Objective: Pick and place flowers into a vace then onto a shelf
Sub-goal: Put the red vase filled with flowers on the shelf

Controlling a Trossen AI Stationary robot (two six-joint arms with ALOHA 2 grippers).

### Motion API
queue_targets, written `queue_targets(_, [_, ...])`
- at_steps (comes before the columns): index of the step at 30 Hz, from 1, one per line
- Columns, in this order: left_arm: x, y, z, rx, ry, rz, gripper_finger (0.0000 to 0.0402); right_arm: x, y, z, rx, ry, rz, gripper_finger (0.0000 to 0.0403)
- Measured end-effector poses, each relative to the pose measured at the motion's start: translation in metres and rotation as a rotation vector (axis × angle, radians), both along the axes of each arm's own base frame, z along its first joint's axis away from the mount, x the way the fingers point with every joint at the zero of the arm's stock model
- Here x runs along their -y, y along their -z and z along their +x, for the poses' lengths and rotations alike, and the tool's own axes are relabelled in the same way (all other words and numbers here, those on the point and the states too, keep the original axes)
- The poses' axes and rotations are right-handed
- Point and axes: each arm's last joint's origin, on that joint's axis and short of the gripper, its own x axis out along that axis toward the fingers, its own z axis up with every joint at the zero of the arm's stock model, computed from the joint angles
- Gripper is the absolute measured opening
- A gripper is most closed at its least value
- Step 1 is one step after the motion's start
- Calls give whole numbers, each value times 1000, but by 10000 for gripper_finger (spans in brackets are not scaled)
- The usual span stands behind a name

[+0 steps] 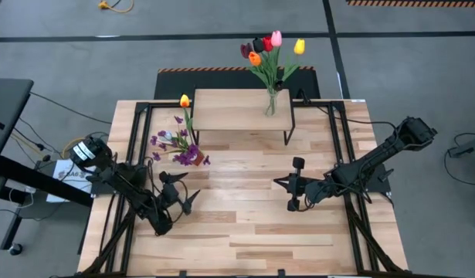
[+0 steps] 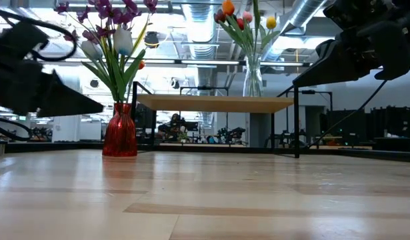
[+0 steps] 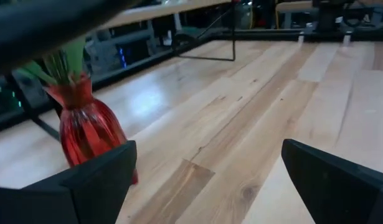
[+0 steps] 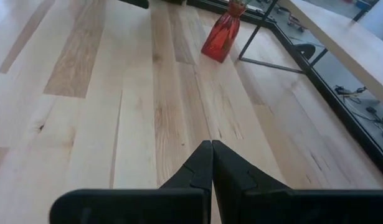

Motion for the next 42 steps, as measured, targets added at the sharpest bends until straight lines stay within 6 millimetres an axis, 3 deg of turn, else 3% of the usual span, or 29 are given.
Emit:
queue_targets(5, [1, 2, -15, 53, -14, 95, 391, 0, 0, 0, 1, 0, 0, 0])
queue_targets(11, [-16, 7, -30, 108, -45, 69, 391, 0, 0, 0, -3, 0, -2, 0])
queue_targets(42, [-51, 8, -3, 53, -290, 36, 391, 21, 4, 5, -51, 85, -37, 0])
